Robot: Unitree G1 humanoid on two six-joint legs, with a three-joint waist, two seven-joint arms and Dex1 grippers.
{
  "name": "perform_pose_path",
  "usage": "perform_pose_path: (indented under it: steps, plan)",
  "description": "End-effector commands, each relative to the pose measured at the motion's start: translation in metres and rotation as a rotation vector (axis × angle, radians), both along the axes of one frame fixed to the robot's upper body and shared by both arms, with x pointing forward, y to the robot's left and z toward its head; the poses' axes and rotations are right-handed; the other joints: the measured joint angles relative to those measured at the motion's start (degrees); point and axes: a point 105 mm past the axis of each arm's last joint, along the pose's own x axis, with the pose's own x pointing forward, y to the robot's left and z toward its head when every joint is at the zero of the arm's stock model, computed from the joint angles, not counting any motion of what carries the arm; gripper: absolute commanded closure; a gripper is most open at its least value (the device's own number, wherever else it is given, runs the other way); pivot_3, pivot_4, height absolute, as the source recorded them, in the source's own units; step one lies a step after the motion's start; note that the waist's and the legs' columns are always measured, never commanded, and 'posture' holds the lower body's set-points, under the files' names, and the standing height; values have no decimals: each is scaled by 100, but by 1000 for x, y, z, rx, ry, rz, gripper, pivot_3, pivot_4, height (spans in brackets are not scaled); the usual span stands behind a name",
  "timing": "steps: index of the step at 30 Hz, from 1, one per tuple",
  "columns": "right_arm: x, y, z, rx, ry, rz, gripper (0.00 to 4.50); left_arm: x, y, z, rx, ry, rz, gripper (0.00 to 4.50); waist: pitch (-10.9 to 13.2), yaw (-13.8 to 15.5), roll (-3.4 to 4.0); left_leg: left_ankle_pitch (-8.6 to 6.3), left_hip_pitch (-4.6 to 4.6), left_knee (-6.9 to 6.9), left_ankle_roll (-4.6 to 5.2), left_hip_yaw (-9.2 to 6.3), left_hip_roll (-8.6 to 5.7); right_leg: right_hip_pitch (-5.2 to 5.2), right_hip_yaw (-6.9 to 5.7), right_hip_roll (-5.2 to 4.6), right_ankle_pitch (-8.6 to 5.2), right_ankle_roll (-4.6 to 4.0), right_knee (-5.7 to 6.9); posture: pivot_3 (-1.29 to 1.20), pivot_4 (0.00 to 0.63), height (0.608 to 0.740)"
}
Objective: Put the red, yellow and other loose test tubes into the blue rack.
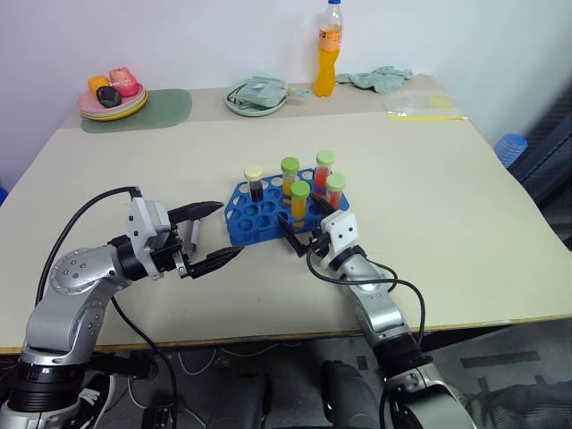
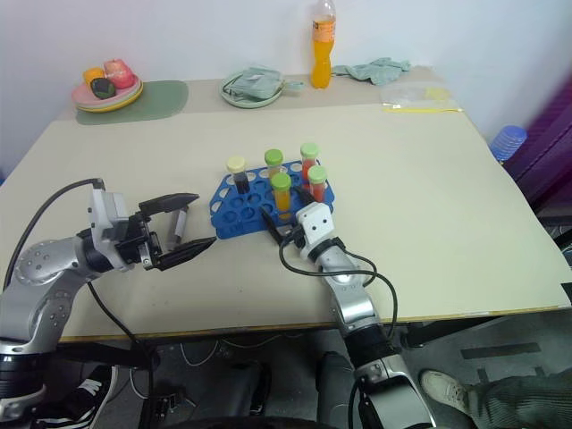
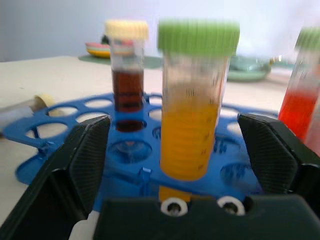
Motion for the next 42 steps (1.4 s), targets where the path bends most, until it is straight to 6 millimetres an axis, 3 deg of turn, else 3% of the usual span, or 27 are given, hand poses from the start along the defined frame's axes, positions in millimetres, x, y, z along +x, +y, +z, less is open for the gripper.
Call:
perform_pose_path:
  steps: [1, 6, 9, 12, 16, 24, 29, 34, 42]
  plan:
    - [-14, -21, 19, -12, -63, 16, 23, -5, 7, 9, 29, -31, 14, 0, 0, 7, 0, -2, 0, 0, 3, 0, 0, 0, 0, 0, 0, 0, 0, 0, 150, 740]
    - [-43, -61, 36, -87, -58, 65, 23, -2, 29, 11, 69, 48, 132, 0, 0, 27, 0, -4, 0, 1, 8, 0, 0, 3, 0, -1, 0, 0, -2, 0, 150, 740]
    - [-58, -74, 63, -45, -26, 191, 23, 10, 50, 10, 172, 122, 276, 0, 2, 10, -1, -6, 2, 2, 11, -2, 1, 9, -1, 0, -1, 1, -3, 0, 150, 740]
    - [-75, -69, 98, -13, -2, 382, 23, 31, 73, 23, 153, 207, 456, 0, 7, 18, -1, -7, 8, 4, 13, -2, 5, 19, -4, 1, -2, 2, -4, 0, 150, 740]
    - [-86, -57, 117, -58, 13, 541, 23, 48, 92, 31, 35, 452, 592, 0, 4, 19, -7, -8, 9, 8, 15, -11, 11, 26, -13, 9, -2, 3, -6, 0, 150, 740]
    - [-94, -41, 110, -185, 3, 720, 23, 68, 96, 28, -35, 833, 572, 0, 6, 30, -12, -8, 3, 14, 15, -13, 4, 22, -16, 5, -2, 5, -6, 0, 150, 740]
    - [-87, -40, 108, -212, -32, 720, 23, 68, 104, 0, 118, 992, 624, 0, 6, 15, -12, -6, 2, 11, 11, -11, -1, 16, -13, 2, -2, 5, -2, 0, 150, 740]
    - [-86, -40, 103, -227, -38, 713, 23, 75, 104, -21, 255, 1094, 660, 0, 7, 30, -15, -4, -5, 13, 8, -13, -1, 9, -12, 2, -2, 5, 0, 0, 150, 740]
    - [-87, -39, 100, -242, -41, 704, 23, 88, 88, -36, 336, 1184, 638, 0, 10, 5, -21, 0, -8, 18, 2, -14, -8, 10, -12, 0, -2, 7, 0, 0, 150, 740]
